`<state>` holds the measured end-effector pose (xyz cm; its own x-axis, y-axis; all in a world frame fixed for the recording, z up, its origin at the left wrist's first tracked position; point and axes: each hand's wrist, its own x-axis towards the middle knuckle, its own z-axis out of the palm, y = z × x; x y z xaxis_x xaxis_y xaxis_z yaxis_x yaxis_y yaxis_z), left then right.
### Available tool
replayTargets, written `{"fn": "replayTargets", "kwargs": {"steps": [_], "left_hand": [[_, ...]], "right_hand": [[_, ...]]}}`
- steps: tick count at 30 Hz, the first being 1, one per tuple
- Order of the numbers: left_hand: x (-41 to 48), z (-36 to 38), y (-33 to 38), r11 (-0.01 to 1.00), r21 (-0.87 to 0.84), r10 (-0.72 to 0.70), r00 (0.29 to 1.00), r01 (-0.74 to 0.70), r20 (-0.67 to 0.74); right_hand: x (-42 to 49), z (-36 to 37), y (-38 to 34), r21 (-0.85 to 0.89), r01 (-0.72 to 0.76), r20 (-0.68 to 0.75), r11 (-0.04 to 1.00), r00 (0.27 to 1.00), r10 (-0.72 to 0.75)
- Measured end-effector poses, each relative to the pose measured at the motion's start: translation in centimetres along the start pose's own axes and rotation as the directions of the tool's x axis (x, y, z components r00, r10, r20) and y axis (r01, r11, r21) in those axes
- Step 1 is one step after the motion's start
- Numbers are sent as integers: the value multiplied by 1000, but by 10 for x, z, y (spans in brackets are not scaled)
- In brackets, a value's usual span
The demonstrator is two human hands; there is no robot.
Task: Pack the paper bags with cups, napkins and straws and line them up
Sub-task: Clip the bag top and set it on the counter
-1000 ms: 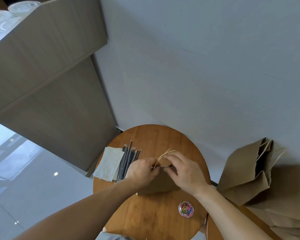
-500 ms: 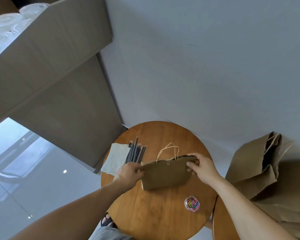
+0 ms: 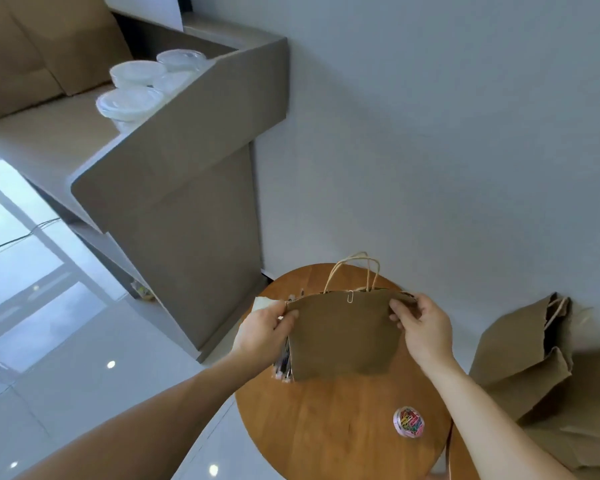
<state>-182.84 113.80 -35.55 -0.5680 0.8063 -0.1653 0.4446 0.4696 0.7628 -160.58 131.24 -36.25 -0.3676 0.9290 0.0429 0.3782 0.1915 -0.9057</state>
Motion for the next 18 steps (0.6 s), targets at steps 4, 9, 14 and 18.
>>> {"fn": "replayTargets", "kwargs": {"steps": [4, 9, 14, 18], "left_hand": [[-34, -72, -12, 985, -147, 60, 981, -88, -186], [-79, -171, -29, 956, -202, 115, 902, -215, -416], [-117, -269, -31, 933, -203, 111, 773, -298, -625], [-129, -348, -35, 939, -159, 92, 671, -304, -736]], "right_hand": [[-22, 40, -75, 89, 92, -33, 992, 995, -90], [-53, 99, -175, 196, 250, -28, 948, 968, -249], [-76, 157, -270, 248, 371, 20, 895, 921, -388], [-86, 195, -341, 309, 389, 135, 868, 885, -446]]}}
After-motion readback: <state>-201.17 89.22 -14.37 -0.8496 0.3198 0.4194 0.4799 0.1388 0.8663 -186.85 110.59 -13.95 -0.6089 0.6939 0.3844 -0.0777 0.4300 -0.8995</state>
